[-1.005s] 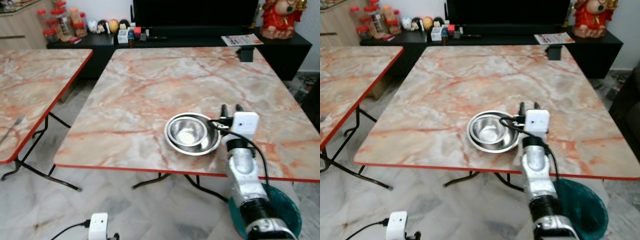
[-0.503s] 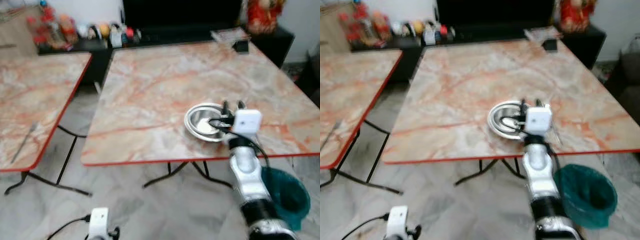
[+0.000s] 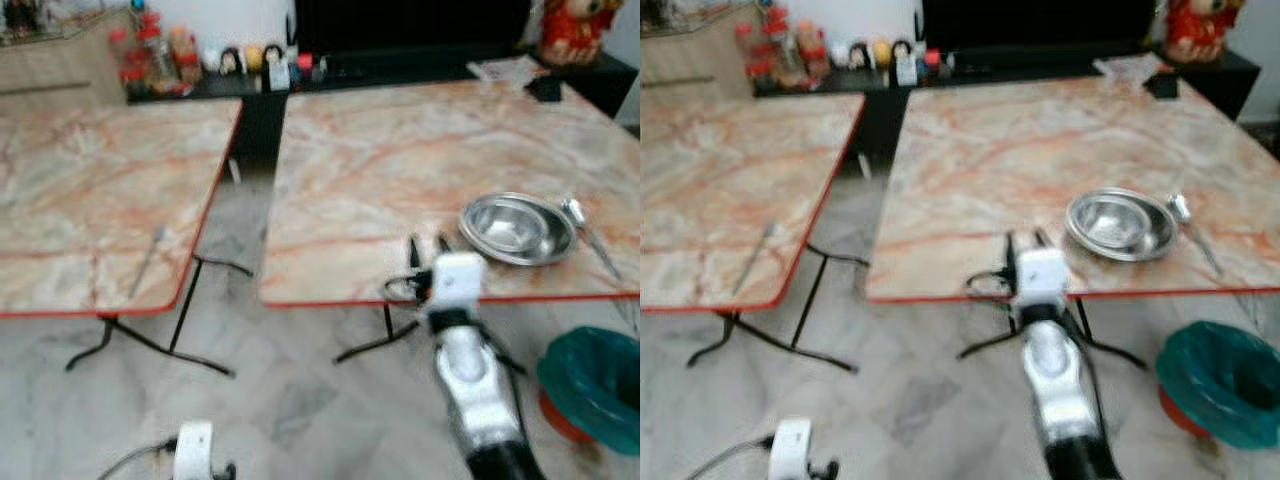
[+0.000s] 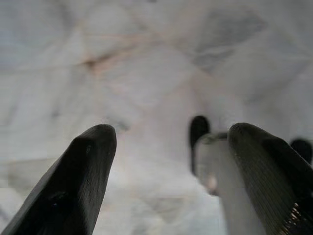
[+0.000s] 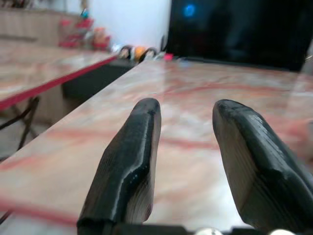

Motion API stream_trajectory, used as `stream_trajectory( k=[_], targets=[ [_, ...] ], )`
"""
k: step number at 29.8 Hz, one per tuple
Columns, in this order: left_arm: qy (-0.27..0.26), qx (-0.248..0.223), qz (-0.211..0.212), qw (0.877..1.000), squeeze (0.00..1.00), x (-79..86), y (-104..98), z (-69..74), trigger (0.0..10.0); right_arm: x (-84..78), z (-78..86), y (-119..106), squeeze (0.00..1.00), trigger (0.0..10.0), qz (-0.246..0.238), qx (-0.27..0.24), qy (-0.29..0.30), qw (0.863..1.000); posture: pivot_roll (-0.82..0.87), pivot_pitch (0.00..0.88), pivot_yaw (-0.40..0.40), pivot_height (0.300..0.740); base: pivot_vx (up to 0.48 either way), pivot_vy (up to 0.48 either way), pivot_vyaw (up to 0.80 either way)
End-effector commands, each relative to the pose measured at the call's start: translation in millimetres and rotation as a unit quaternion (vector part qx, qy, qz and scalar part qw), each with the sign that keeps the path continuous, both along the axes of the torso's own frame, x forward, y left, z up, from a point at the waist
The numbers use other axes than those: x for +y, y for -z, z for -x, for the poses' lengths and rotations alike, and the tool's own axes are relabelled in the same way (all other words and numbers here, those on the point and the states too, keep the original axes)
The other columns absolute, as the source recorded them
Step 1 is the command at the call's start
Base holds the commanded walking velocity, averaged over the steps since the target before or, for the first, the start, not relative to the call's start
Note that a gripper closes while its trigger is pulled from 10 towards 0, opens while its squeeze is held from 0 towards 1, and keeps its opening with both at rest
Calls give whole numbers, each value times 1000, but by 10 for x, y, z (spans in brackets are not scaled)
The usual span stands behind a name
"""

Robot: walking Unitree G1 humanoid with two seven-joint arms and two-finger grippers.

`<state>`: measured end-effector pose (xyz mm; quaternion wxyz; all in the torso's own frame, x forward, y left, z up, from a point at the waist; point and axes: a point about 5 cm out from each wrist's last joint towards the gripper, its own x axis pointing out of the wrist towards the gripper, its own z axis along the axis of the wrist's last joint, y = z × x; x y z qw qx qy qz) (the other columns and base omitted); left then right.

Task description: Setting the table

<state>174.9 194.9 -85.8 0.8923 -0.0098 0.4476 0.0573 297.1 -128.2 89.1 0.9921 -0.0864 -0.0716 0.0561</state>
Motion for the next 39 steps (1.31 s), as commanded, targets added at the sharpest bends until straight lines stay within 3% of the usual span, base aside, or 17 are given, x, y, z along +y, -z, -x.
stream_trajectory(
  k=[1, 2, 7, 13, 16, 18, 20, 21, 22, 27, 28, 35, 39],
  targets=[
    [-3, 0, 7, 1000, 0, -39, 6, 0, 10000, -111, 10, 26, 0, 10000, 17, 3, 11, 1000, -17, 36, 69, 740, 0, 480, 0],
    [-2, 0, 7, 1000, 0, -40, 7, 3, 10000, -149, 63, 124, 0, 10000, 28, 17, 11, 999, -15, 37, 68, 740, 0, 480, 0],
    [-2, 0, 7, 1000, 0, -40, 7, 3, 10000, -160, 82, 151, 0, 10000, 31, 22, 12, 999, -15, 37, 68, 740, 0, 480, 0],
    [-3, 0, 5, 1000, 0, -31, 9, 10, 10000, -278, 275, 563, 0, 10000, 54, 103, 16, 993, -12, 37, 68, 740, 0, 430, 0],
    [-3, 0, 5, 1000, 0, -28, 9, 11, 10000, -298, 315, 649, 0, 10000, 61, 123, 18, 990, -12, 37, 69, 740, 0, 424, 0],
    [-3, 0, 5, 1000, 0, -26, 8, 10, 10000, -333, 348, 745, 0, 10000, 59, 148, 26, 987, -7, 34, 71, 740, 0, 420, 0],
    [-2, 0, 4, 1000, 0, -25, 8, 10, 10000, -401, 427, 941, 0, 10000, 45, 205, 43, 977, -9, 30, 74, 740, 0, 450, 0],
    [-2, 0, 4, 1000, 0, -25, 8, 10, 10000, -401, 427, 941, 0, 10000, 45, 205, 43, 977, -9, 30, 74, 740, 0, 420, 0],
    [-1, 1, 3, 1000, 0, -19, 6, 7, 10000, -456, 524, 1134, 0, 10000, 26, 268, 60, 961, -7, 28, 75, 740, 0, 412, 0],
    [6, -1, -2, 1000, 0, -10, -2, -7, 10000, -545, 841, 1497, 0, 10000, 6, 399, 96, 912, 3, 9, 77, 740, 0, 233, 0],
    [6, -1, -2, 1000, 0, -10, -2, -7, 10000, -545, 841, 1497, 0, 10000, 6, 399, 96, 912, 3, 9, 77, 740, 0, 0, 0],
    [18, 1, -2, 1000, 0, -5, -8, -19, 10000, -589, 1165, 1721, 0, 10000, 0, 487, 113, 866, 19, 0, 86, 740, 0, 0, 0],
    [17, 4, -4, 1000, 0, 9, -8, -19, 10000, -576, 1163, 1724, 0, 10000, -13, 489, 118, 864, 13, 0, 90, 740, 0, 0, 0]
  ],
)
